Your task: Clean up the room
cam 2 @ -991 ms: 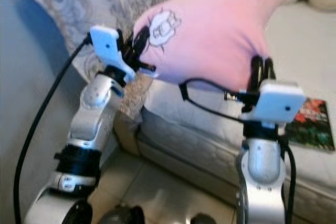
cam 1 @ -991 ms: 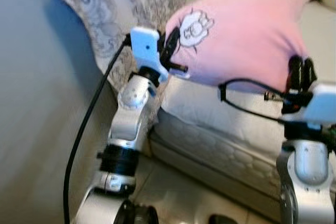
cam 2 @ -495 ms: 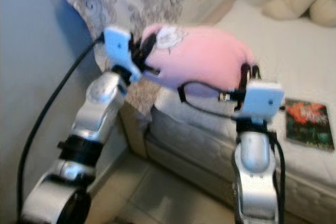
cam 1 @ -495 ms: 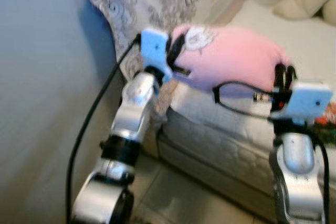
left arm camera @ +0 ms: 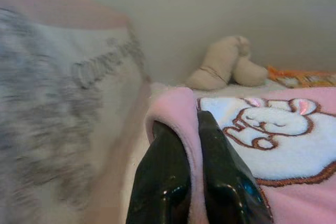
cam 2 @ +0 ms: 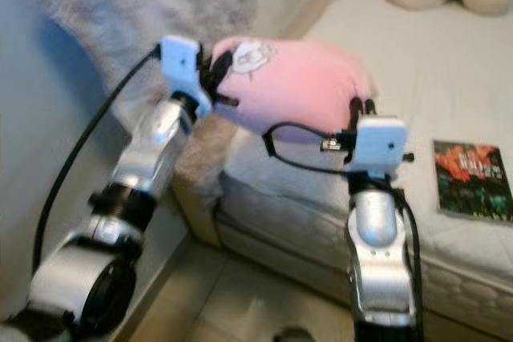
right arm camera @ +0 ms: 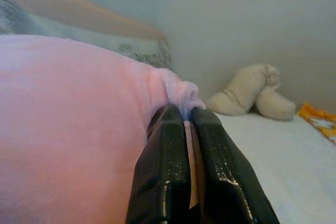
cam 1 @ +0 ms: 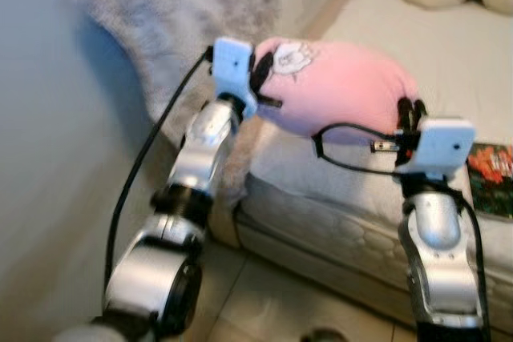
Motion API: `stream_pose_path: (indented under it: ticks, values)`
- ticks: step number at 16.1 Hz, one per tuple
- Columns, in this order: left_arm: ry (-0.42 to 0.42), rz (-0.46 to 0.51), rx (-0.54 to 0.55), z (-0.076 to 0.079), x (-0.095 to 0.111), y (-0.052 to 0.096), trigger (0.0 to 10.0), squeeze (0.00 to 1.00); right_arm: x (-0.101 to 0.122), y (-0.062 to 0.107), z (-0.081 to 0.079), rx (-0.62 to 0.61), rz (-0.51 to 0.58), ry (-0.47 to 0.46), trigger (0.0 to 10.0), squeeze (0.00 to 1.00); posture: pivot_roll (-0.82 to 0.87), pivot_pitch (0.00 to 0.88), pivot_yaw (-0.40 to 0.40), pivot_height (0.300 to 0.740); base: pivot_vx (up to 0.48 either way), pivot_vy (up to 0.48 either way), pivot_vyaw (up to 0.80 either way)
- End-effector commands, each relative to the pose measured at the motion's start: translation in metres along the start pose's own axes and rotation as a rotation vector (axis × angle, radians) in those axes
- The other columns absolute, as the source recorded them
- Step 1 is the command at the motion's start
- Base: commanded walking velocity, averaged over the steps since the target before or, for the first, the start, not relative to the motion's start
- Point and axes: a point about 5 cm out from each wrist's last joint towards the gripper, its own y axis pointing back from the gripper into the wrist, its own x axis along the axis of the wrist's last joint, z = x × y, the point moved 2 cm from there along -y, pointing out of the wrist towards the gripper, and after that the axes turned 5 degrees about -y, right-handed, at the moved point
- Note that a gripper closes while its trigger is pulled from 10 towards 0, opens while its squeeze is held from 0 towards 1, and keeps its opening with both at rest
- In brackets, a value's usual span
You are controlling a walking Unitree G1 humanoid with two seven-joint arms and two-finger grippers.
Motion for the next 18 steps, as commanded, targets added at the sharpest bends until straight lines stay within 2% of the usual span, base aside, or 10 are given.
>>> stream_pose_path:
  ticks: [1, 4, 8, 11, 12, 13, 15, 16, 17, 18]
  values:
    - [-0.014, 0.062, 0.073, -0.022, 0.017, -0.003, 10.0, 0.00, 0.009, -0.003, 0.006, -0.030, 0.049, -0.013, 10.0, 0.00, -0.09, 0.000, 0.075, 0.740, 0.480, 0.000, 0.00]
    - [-0.024, 0.052, 0.075, -0.027, 0.017, -0.007, 10.0, 0.00, 0.006, -0.002, 0.004, -0.020, 0.037, -0.014, 10.0, 0.00, -0.10, 0.000, 0.079, 0.740, 0.480, 0.000, 0.00]
    - [-0.041, 0.032, 0.046, -0.019, 0.018, -0.019, 10.0, 0.00, -0.002, -0.007, 0.000, 0.013, 0.011, -0.021, 10.0, 0.00, -0.11, 0.000, 0.085, 0.740, 0.480, 0.000, 0.00]
    - [-0.065, -0.012, 0.103, -0.025, 0.015, -0.023, 10.0, 0.00, -0.016, -0.032, -0.013, 0.115, -0.031, -0.033, 10.0, 0.00, -0.11, 0.012, 0.071, 0.740, 0.480, 0.000, 0.00]
    - [-0.070, -0.064, 0.146, -0.031, 0.008, -0.022, 10.0, 0.00, -0.033, -0.053, -0.018, 0.138, -0.107, -0.085, 10.0, 0.00, -0.11, 0.089, 0.055, 0.740, 0.000, 0.000, 0.00]
    - [-0.081, -0.090, 0.160, -0.032, 0.004, -0.022, 10.0, 0.00, -0.041, -0.062, -0.022, 0.156, -0.145, -0.109, 10.0, 0.00, -0.11, 0.125, 0.045, 0.740, 0.000, 0.000, 0.00]
    - [-0.126, -0.192, 0.187, -0.034, -0.018, -0.013, 10.0, 0.00, -0.062, -0.075, -0.038, 0.210, -0.240, -0.119, 10.0, 0.00, -0.11, 0.249, 0.030, 0.740, 0.000, 0.000, 0.00]
    - [-0.123, -0.242, 0.214, -0.038, -0.031, -0.006, 10.0, 0.00, -0.074, -0.074, -0.049, 0.243, -0.299, -0.142, 10.0, 0.00, -0.11, 0.290, 0.023, 0.740, 0.000, 0.000, 0.00]
    - [-0.113, -0.337, 0.282, -0.050, -0.056, 0.013, 10.0, 0.00, -0.094, -0.062, -0.074, 0.316, -0.405, -0.154, 10.0, 0.00, -0.12, 0.315, 0.018, 0.740, 0.000, 0.000, 0.00]
    - [-0.130, -0.424, 0.315, -0.058, -0.079, 0.032, 10.0, 0.00, -0.114, -0.044, -0.090, 0.358, -0.505, -0.146, 10.0, 0.00, -0.12, 0.319, 0.006, 0.740, 0.000, 0.000, 0.00]
